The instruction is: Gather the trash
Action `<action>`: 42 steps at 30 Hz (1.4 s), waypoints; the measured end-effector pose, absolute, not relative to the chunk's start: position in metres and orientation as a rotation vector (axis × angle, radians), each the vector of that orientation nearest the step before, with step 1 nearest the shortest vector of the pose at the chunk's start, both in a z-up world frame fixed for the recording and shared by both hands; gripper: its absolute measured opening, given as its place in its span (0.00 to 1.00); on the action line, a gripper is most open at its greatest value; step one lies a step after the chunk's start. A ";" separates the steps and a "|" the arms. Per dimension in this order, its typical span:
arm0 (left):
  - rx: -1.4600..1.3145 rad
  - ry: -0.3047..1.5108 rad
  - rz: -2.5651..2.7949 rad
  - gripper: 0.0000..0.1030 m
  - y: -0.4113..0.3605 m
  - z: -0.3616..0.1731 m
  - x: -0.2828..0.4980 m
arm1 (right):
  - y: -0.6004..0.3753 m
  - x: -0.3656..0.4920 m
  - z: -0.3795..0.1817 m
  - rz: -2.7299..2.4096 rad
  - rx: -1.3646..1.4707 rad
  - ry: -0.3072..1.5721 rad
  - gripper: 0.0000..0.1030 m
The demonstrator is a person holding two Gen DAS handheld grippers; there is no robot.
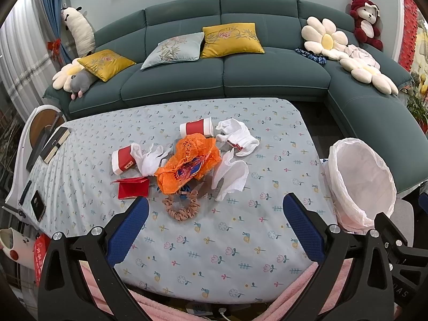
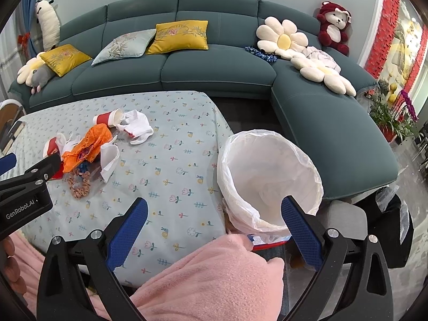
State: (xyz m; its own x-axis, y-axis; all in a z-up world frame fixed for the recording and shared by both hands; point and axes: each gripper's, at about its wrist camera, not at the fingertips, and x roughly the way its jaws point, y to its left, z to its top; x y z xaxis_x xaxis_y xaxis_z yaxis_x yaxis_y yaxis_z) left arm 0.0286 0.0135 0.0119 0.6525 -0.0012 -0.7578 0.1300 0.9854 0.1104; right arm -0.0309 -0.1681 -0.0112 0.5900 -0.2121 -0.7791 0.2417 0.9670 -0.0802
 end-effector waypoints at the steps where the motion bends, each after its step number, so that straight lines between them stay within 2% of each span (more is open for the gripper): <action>1: 0.160 0.857 -0.075 0.93 0.013 0.012 0.029 | -0.168 -0.031 -0.011 -0.263 0.036 0.902 0.93; 42: 0.160 0.841 -0.085 0.93 0.008 0.022 0.017 | -0.170 -0.034 0.002 -0.279 0.037 0.872 0.93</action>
State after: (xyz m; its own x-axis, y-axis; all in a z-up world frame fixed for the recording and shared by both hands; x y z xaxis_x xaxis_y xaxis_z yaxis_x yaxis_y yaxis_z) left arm 0.0174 0.0084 0.0222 0.6641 -0.0114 -0.7475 0.1381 0.9845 0.1077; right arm -0.0336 -0.1697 0.0019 0.6093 -0.2261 -0.7600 0.2565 0.9631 -0.0809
